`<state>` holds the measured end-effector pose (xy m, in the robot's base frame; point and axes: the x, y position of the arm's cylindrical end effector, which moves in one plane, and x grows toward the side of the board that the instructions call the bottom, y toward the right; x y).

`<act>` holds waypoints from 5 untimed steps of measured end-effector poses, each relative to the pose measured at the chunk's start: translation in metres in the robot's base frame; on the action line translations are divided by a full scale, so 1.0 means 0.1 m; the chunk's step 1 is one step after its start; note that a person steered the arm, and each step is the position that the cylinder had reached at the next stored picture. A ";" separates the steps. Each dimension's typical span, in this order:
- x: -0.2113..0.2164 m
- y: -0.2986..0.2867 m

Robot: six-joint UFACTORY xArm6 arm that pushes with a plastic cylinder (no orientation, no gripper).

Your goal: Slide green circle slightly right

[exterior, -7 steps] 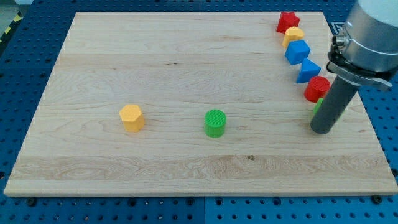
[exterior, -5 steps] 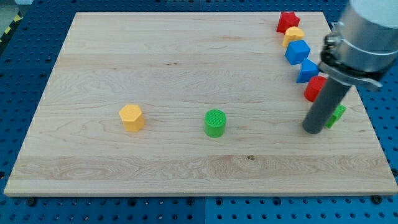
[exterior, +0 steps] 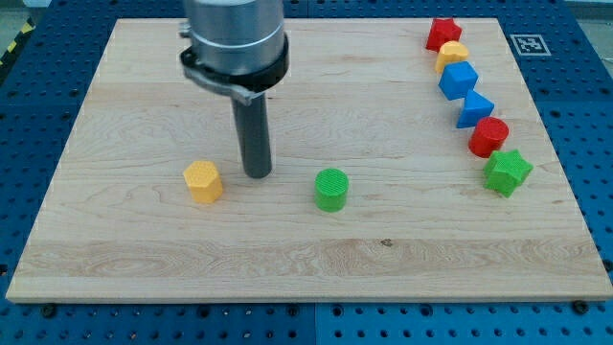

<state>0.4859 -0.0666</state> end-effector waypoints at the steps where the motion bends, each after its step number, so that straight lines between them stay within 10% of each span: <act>1: 0.03 0.11; 5: 0.19 0.70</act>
<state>0.5048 0.0030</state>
